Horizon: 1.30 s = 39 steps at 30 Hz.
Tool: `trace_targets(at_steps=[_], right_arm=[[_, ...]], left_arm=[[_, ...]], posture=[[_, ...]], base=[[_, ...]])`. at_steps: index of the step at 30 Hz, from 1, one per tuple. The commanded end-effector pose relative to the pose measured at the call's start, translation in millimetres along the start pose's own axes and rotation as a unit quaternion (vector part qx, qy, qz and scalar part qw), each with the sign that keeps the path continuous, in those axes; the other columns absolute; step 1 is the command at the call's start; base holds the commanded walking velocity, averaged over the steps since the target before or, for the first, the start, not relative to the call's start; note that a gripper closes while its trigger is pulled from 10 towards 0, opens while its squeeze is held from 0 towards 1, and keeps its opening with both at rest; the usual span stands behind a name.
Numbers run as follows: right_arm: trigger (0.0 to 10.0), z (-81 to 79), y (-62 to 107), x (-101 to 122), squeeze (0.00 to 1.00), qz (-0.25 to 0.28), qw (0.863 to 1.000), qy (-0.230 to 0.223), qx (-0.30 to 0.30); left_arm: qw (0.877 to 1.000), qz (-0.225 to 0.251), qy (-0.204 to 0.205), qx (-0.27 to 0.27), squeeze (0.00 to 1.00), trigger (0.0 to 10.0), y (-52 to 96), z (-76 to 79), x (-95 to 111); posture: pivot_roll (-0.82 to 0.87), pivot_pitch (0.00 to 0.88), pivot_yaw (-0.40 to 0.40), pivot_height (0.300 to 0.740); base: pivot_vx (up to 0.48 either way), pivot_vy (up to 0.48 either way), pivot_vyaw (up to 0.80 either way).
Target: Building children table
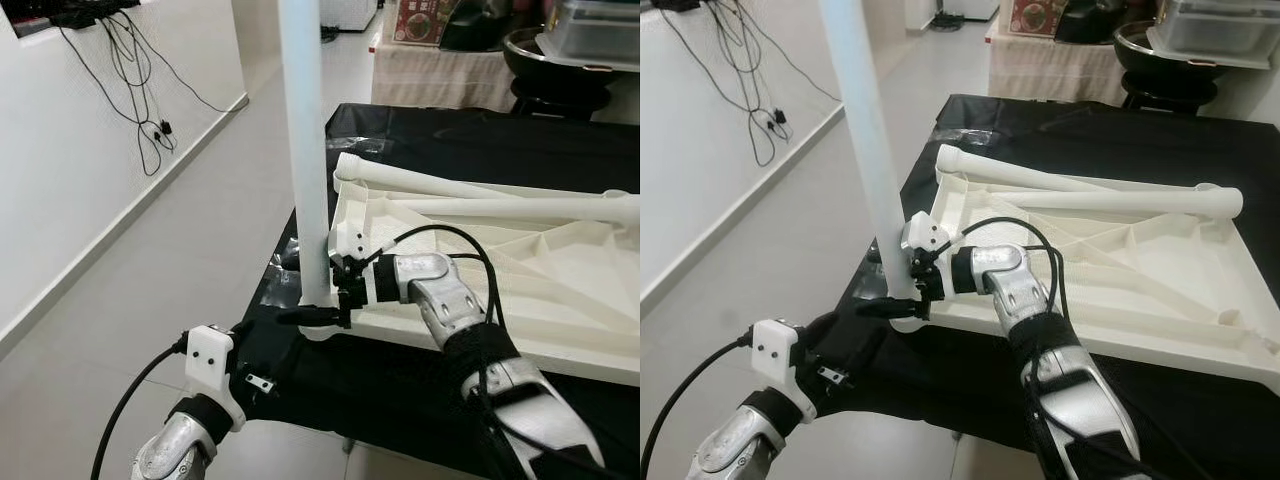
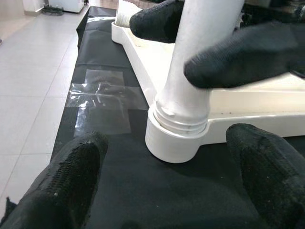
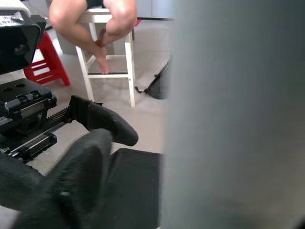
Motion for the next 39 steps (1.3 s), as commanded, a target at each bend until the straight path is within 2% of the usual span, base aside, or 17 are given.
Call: trace_targets(at_steps=[1, 6, 11, 12, 13, 14, 15, 17, 18, 19, 25, 29, 30, 31, 32, 33, 39], right_arm=[[0.0, -9.0, -8.7, -7, 0.0, -0.018, 0.999, 0.001, 0.039], [0.0, -10.5, -5.9, -10, 0.0, -0.024, 0.998, -0.004, 0.052], [0.0, 2.5, -1.0, -14, 0.0, -0.015, 1.0, 0.006, -0.009], [0.0, 21.3, 1.2, -12, 0.0, 0.012, 0.994, 0.007, -0.11], [0.0, 28.6, 2.4, -10, 0.0, 0.027, 0.988, 0.003, -0.15], [0.0, 38.4, 1.4, -13, 0.0, 0.079, 0.965, -0.026, -0.25], [0.0, 38.4, 1.4, -13, 0.0, 0.079, 0.965, -0.026, -0.25], [0.0, 24.2, -3.2, -38, 0.0, 0.132, 0.923, -0.096, -0.348], [0.0, 24.2, -3.2, -38, 0.0, 0.132, 0.923, -0.096, -0.348], [0.0, 19.6, 0.1, -47, 0.0, 0.14, 0.906, -0.114, -0.382], [0.0, 25.8, 3.1, -50, 0.0, 0.139, 0.896, -0.115, -0.405], [0.0, 30.2, -4.1, -41, 0.0, 0.141, 0.904, -0.102, -0.389], [4.0, 27.9, -12.4, -33, 0.0, 0.132, 0.92, -0.09, -0.358], [10.0, 23.5, -16.6, -29, 0.0, 0.127, 0.931, -0.088, -0.332], [10.0, 23.5, -16.6, -29, 0.0, 0.127, 0.931, -0.088, -0.332], [10.0, 11.5, -21.8, -19, 0.93, 0.119, 0.957, -0.058, -0.26], [10.0, -4.6, -21.5, -11, 1.0, 0.081, 0.988, -0.017, -0.133]], left_arm=[[1.0, -0.009, -0.002, 0.002, 0.0, 10.0, 1.9, 0.4, -4], [1.0, -0.009, 0.001, 0.002, 0.0, 10.0, 2.1, 1.7, -4], [1.0, -0.009, 0.004, -0.001, 0.0, 10.0, 2.3, 2.7, -5], [1.0, -0.009, 0.005, -0.001, 0.0, 10.0, 2.8, 3.4, -5], [1.0, -0.009, 0.005, -0.001, 0.0, 10.0, 2.9, 3.5, -5], [1.0, -0.009, 0.005, -0.001, 0.0, 10.0, 3.4, 3.8, -5], [1.0, -0.009, 0.005, -0.001, 0.0, 10.0, 3.4, 3.8, -5], [1.0, -0.008, 0.006, 0.002, 0.0, 10.0, 3.7, 1.2, -4], [1.0, -0.008, 0.006, 0.002, 0.0, 10.0, 3.7, 1.2, -4], [1.0, -0.008, 0.006, 0.003, 0.0, 10.0, 3.9, 0.5, -4], [1.0, -0.011, 0.006, -0.009, 0.0, 10.0, 1.8, 1.3, -7], [1.0, -0.011, 0.006, -0.016, 0.0, 10.0, 0.4, 2.0, -8], [1.0, -0.01, 0.005, -0.01, 0.0, 10.0, 0.2, 0.5, -7], [1.0, -0.01, 0.005, -0.008, 0.0, 10.0, 0.2, 0.1, -7], [1.0, -0.01, 0.005, -0.008, 0.0, 10.0, 0.2, 0.1, -7], [1.0, -0.01, 0.004, -0.007, 0.0, 10.0, 0.8, -0.5, -7], [1.0, -0.01, 0.003, -0.011, 0.0, 10.0, 1.1, 0.3, -6]], posture=[[0.11, 0.115, 0.006, 0.74], [0.1, 0.118, 0.011, 0.74], [0.09, 0.117, 0.009, 0.74], [0.09, 0.118, 0.003, 0.74], [0.09, 0.118, 0.003, 0.74], [0.09, 0.114, -0.023, 0.74], [0.09, 0.114, -0.023, 0.74], [0.08, 0.134, -0.003, 0.74], [0.08, 0.134, -0.003, 0.74], [0.07, 0.125, 0.006, 0.74], [0.07, 0.096, 0.014, 0.74], [0.07, 0.09, 0.018, 0.74], [0.08, 0.087, 0.021, 0.74], [0.09, 0.091, 0.018, 0.74], [0.09, 0.091, 0.018, 0.74], [0.09, 0.095, 0.018, 0.74], [0.1, 0.101, 0.019, 0.74]], base=[[0.0, 0.0, 0.0], [0.0, 0.0, 0.0], [0.0, 0.0, 0.0], [0.0, 0.0, 0.0], [0.0, 0.0, 0.0], [0.0, 0.0, 0.0], [0.0, 0.0, 0.0], [0.0, 0.0, 0.0], [0.0, 0.0, 0.0], [0.0, 0.0, 0.0], [0.0, 0.0, 0.0], [0.0, 0.0, 0.0], [0.0, 0.0, 0.0], [0.0, 0.0, 0.0], [0.0, 0.0, 0.0], [0.0, 0.0, 0.0], [0.0, 0.0, 0.0]])
Point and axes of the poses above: a point about 5 cm out from each wrist's last joint towards the gripper, its own y axis pointing back from the gripper into the wrist, its own x axis along the axis of the wrist's last joint, z = x × y, the point moved 5 cm from there along -y, pointing out of the wrist towards the gripper, and after that the axes turned 15 degrees about -y, right-handed, at the moved point
